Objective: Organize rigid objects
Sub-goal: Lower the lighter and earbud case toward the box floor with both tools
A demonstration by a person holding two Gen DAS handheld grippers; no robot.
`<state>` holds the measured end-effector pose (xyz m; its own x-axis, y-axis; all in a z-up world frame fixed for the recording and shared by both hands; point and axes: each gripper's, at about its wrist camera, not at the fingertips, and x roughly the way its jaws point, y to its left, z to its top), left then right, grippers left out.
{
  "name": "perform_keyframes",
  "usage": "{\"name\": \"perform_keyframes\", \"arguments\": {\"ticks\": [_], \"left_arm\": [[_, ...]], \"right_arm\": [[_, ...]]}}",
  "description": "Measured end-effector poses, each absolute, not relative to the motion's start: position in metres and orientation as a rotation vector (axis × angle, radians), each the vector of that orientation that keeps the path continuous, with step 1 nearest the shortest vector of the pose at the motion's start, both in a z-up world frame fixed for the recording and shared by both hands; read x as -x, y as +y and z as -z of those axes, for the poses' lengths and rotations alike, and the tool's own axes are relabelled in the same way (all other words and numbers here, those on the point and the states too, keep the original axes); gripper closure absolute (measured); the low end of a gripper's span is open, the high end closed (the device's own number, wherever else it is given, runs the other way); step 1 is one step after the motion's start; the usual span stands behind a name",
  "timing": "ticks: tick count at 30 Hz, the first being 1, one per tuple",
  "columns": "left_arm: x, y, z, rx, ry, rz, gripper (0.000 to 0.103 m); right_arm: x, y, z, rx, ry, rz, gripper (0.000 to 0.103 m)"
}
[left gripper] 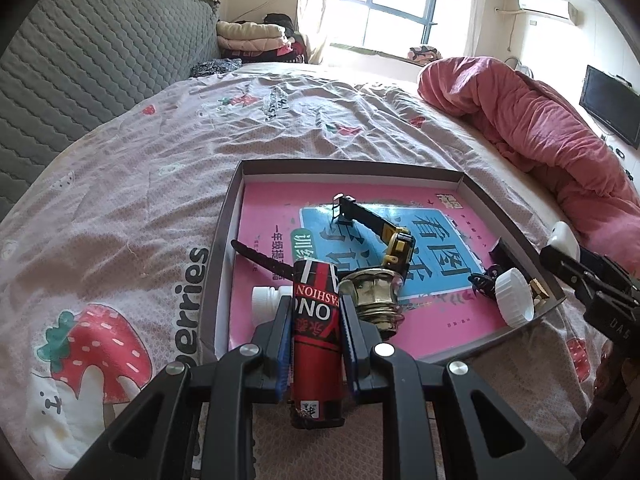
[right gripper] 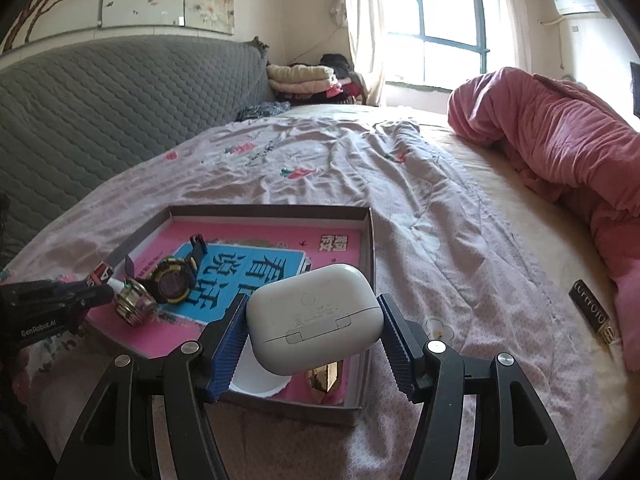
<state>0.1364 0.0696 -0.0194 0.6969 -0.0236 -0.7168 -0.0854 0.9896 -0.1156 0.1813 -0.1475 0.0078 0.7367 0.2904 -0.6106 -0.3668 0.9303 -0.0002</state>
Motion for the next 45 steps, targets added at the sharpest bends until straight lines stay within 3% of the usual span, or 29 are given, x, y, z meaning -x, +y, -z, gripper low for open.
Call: {"name": "perform_keyframes", "arguments": {"ticks": [45], "left_arm": [[-0.144, 0.065, 0.029, 0.172, 0.811, 0.013, 0.082]], "right_arm": [[-0.187, -0.128, 0.022, 0.212, 0.756, -0.378, 0.038]]}}
